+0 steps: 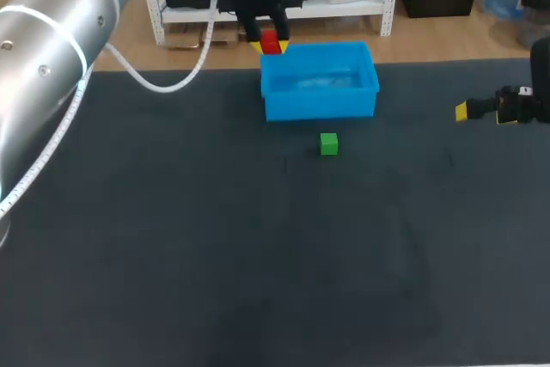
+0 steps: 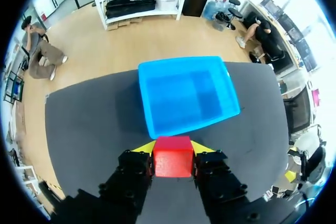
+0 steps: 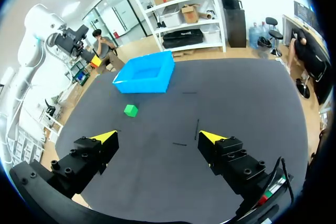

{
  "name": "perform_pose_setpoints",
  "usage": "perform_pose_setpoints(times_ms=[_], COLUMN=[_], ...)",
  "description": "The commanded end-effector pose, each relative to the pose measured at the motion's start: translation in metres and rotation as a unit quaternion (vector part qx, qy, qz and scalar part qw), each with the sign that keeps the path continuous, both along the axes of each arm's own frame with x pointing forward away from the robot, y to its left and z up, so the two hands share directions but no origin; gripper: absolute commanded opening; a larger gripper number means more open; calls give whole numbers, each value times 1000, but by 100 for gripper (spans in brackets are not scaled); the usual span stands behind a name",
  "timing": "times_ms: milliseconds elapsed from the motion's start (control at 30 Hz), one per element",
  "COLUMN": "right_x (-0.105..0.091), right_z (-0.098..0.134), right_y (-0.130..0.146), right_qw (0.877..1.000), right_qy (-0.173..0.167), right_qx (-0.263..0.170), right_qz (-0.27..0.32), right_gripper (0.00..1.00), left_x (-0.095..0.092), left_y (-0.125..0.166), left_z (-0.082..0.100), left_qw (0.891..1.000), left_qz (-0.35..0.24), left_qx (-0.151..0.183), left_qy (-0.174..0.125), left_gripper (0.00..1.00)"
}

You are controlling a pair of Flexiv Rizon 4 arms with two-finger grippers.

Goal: Use the left arm to pick the red cube and place it into the blue plastic box first, then use the right arm to grasp the green cube and put it into the same blue plastic box after the first action is fully finished.

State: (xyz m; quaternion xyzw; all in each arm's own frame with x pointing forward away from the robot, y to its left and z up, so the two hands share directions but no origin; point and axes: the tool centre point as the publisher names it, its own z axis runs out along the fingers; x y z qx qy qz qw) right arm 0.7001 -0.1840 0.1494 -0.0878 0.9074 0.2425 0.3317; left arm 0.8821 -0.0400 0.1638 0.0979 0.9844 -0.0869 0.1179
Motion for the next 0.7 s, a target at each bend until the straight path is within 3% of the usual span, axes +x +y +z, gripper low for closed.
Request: perform_pose_setpoints(times_ms=[33, 700], right_x=[0, 0], right_z=[0, 0], right_y=[0, 0], right_qw=[1000, 1000], right_qy=[0, 0], right_qx=[0, 0], right_qz=[0, 0], right_gripper=[100, 100], left_x=[2, 21], left_y=[-4, -30], left_z=[3, 3], left_qw=[1000, 998], left_qz=[-4, -23], left_qx=[-5, -45], left_qy=[-5, -31], left_gripper=[0, 0])
